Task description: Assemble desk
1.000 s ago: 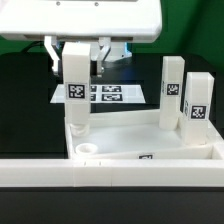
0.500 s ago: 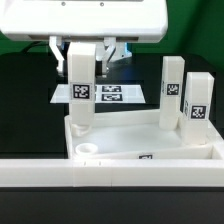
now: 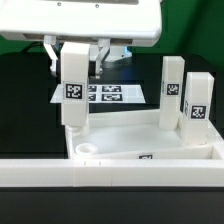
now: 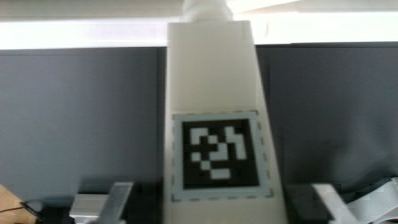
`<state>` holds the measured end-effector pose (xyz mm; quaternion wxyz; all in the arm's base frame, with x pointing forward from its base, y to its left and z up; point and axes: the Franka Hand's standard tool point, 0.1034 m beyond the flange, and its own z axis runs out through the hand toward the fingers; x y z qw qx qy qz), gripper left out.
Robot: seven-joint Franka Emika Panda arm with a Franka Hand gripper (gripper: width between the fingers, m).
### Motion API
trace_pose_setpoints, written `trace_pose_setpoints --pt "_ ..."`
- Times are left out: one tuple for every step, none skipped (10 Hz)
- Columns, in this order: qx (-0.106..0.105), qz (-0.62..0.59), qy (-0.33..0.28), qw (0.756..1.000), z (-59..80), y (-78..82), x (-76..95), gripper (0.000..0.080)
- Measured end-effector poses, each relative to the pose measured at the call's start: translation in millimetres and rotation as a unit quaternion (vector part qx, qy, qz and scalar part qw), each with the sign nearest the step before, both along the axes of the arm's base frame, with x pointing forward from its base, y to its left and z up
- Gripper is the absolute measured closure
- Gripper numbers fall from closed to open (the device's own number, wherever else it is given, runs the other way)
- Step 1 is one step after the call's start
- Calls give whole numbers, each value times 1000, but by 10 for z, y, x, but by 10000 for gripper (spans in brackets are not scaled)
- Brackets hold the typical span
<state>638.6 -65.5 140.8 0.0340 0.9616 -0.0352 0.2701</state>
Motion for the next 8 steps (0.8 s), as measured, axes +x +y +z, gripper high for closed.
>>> trace_pose_setpoints --pt "0 0 1 1000 -14 6 -4 509" --pt "0 -1 1 1000 -16 3 -5 509" --pt "0 -1 1 1000 -19 3 -6 509" --pt "-1 2 2 1000 -28 16 -1 509" --pt "-7 18 3 1000 -57 82 37 509" --pt "-29 55 5 998 -63 119 88 509" --pt "-41 80 8 996 -60 142 122 509" --pt "-38 75 9 996 -68 131 112 509"
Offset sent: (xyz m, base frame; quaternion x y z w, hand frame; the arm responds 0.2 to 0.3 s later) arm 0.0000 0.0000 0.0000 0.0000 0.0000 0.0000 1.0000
